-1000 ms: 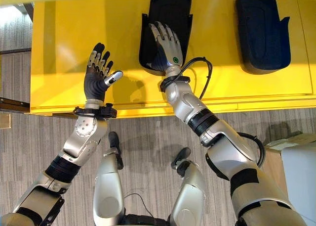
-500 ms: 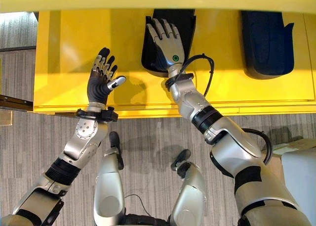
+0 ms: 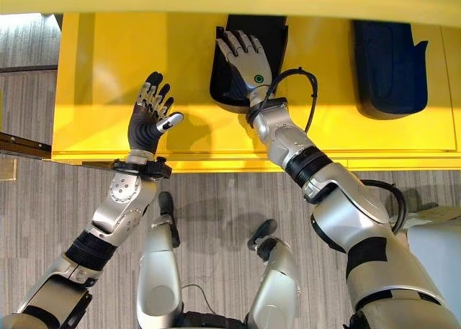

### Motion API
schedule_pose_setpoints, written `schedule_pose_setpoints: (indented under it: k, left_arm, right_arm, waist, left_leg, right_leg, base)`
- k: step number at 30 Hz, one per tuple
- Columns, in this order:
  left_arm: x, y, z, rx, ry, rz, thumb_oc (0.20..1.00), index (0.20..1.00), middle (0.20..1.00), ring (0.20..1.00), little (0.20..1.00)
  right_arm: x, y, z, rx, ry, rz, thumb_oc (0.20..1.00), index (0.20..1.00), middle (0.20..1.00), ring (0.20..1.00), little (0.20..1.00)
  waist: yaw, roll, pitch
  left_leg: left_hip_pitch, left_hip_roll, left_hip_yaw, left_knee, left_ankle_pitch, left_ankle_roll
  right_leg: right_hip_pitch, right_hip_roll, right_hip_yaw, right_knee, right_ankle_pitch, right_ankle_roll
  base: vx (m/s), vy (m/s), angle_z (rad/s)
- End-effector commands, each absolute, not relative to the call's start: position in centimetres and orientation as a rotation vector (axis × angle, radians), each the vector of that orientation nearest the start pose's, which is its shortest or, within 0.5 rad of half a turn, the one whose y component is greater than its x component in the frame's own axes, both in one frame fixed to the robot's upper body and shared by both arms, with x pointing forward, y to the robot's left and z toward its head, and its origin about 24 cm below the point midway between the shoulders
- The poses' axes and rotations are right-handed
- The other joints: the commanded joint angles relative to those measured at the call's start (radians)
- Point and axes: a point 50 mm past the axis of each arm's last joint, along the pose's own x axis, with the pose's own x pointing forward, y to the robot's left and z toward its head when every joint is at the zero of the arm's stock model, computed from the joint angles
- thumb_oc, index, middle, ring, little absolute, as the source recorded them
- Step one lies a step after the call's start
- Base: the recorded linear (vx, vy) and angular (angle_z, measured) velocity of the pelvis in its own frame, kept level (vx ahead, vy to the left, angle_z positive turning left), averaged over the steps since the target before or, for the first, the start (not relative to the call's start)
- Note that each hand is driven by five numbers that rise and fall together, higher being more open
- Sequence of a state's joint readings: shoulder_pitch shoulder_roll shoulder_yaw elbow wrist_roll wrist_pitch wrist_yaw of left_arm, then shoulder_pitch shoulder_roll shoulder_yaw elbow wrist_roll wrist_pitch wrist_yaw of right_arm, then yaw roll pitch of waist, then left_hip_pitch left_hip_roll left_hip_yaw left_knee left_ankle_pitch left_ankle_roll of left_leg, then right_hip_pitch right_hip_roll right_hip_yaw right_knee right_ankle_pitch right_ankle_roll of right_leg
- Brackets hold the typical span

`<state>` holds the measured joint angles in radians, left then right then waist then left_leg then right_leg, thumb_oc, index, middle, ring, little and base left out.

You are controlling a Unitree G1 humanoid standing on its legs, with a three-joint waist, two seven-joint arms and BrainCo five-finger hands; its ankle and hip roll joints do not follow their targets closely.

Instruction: Move parts from the plastic box to the shelf.

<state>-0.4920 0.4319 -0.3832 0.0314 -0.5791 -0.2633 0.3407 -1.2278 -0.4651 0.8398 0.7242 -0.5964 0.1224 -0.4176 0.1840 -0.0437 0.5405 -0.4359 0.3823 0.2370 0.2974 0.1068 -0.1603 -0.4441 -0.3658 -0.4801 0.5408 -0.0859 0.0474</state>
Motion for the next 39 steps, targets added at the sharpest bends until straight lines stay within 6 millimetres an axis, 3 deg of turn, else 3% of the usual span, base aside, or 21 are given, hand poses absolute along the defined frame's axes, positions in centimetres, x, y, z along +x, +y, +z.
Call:
schedule_pose_setpoints:
  k: [1, 11, 17, 21, 23, 26, 29, 33, 34, 37, 39]
  left_arm:
    - [29.9, 12.2, 18.7, -0.226, -0.567, -0.229, 1.0, 1.0, 1.0, 1.0, 1.0]
    - [29.6, 13.1, 17.6, -0.217, -0.539, -0.221, 1.0, 1.0, 1.0, 1.0, 1.0]
    - [29.4, 13.5, 17.2, -0.212, -0.531, -0.214, 1.0, 1.0, 1.0, 1.0, 1.0]
    - [29.3, 13.3, 17.2, -0.213, -0.54, -0.219, 1.0, 1.0, 1.0, 1.0, 1.0]
    - [29.3, 13.0, 17.6, -0.216, -0.568, -0.222, 1.0, 1.0, 1.0, 1.0, 1.0]
    - [29.3, 12.9, 17.7, -0.216, -0.573, -0.223, 1.0, 1.0, 1.0, 1.0, 1.0]
    - [29.4, 12.3, 18.4, -0.273, -0.591, -0.223, 1.0, 1.0, 1.0, 1.0, 1.0]
    - [29.4, 12.0, 18.5, -0.284, -0.594, -0.227, 1.0, 1.0, 1.0, 1.0, 1.0]
    - [29.0, 11.4, 19.4, -0.34, -0.672, -0.239, 1.0, 1.0, 1.0, 1.0, 1.0]
    - [28.6, 11.3, 19.9, -0.363, -0.724, -0.245, 1.0, 1.0, 1.0, 1.0, 1.0]
    - [27.9, 11.2, 20.9, -0.379, -0.806, -0.235, 1.0, 1.0, 1.0, 1.0, 1.0]
  right_arm:
    - [40.2, -9.4, 20.3, -1.731, -0.627, 0.041, 1.0, 1.0, 1.0, 1.0, 1.0]
    - [39.4, -9.5, 17.8, -1.838, -0.594, 0.276, 1.0, 1.0, 1.0, 1.0, 1.0]
    - [39.3, -10.0, 17.5, -1.795, -0.571, 0.233, 1.0, 1.0, 1.0, 1.0, 1.0]
    - [39.5, -10.6, 18.5, -1.723, -0.62, 0.08, 1.0, 1.0, 1.0, 1.0, 1.0]
    - [39.4, -11.2, 20.2, -1.579, -0.732, -0.094, 1.0, 1.0, 1.0, 1.0, 1.0]
    - [39.4, -11.2, 20.5, -1.569, -0.756, -0.112, 1.0, 1.0, 1.0, 1.0, 1.0]
    - [38.6, -11.0, 22.8, -1.521, -0.964, -0.299, 1.0, 1.0, 1.0, 1.0, 1.0]
    - [38.4, -11.0, 23.3, -1.528, -0.999, -0.343, 1.0, 1.0, 1.0, 1.0, 1.0]
    - [38.0, -11.4, 24.9, -1.468, -1.1, -0.462, 1.0, 1.0, 1.0, 1.0, 1.0]
    - [37.5, -11.4, 25.6, -1.427, -1.181, -0.514, 1.0, 1.0, 1.0, 1.0, 1.0]
    - [36.7, -11.5, 27.2, -1.298, -1.259, -0.578, 1.0, 1.0, 1.0, 1.0, 1.0]
  waist:
    - [0.035, -0.007, -0.02]
    - [0.042, -0.033, -0.02]
    - [0.041, -0.041, -0.02]
    - [0.034, -0.038, -0.02]
    - [0.021, -0.025, -0.02]
    - [0.021, -0.024, -0.02]
    - [0.001, -0.002, -0.02]
    - [-0.003, 0.003, -0.02]
    - [-0.015, 0.022, -0.02]
    - [-0.018, 0.029, -0.02]
    - [-0.025, 0.04, -0.02]
  left_leg:
    - [-0.023, -0.02, 0.064, 0.037, -0.057, 0.017]
    - [-0.01, -0.001, 0.067, 0.034, -0.052, 0.01]
    - [-0.01, 0.008, 0.069, 0.032, -0.05, 0.007]
    - [-0.007, 0.008, 0.072, 0.028, -0.048, 0.007]
    - [-0.011, 0.003, 0.074, 0.029, -0.05, 0.008]
    - [-0.011, 0.002, 0.074, 0.029, -0.05, 0.008]
    - [-0.016, -0.01, 0.078, 0.032, -0.058, 0.013]
    - [-0.016, -0.012, 0.08, 0.033, -0.06, 0.014]
    - [-0.012, -0.022, 0.085, 0.024, -0.062, 0.018]
    - [-0.015, -0.028, 0.089, 0.023, -0.064, 0.019]
    - [-0.012, -0.036, 0.092, 0.02, -0.067, 0.022]
  right_leg:
    - [0.011, 0.035, -0.038, 0.041, -0.032, 0.067]
    - [0.035, 0.043, -0.051, 0.028, -0.029, 0.07]
    - [0.038, 0.047, -0.054, 0.024, -0.027, 0.071]
    - [0.036, 0.05, -0.047, 0.02, -0.026, 0.07]
    - [0.027, 0.05, -0.035, 0.02, -0.024, 0.07]
    - [0.025, 0.05, -0.033, 0.02, -0.025, 0.07]
    - [0.006, 0.046, -0.016, 0.022, -0.027, 0.071]
    - [0.003, 0.045, -0.014, 0.023, -0.028, 0.07]
    - [-0.004, 0.041, -0.005, 0.021, -0.031, 0.068]
    - [-0.013, 0.036, 0.002, 0.023, -0.033, 0.069]
    - [-0.022, 0.029, 0.009, 0.031, -0.037, 0.067]
  base:
    - [0.0, 0.0, 0.0]
    - [0.01, -0.016, 0.0]
    - [0.0, -0.01, -0.01]
    - [0.0, 0.006, -0.01]
    - [-0.03, 0.07, -0.04]
    - [-0.02, 0.053, -0.03]
    - [-0.03, 0.104, -0.02]
    - [-0.01, 0.039, -0.04]
    - [-0.02, 0.144, -0.03]
    - [-0.01, 0.082, 0.04]
    - [0.01, 0.095, 0.01]
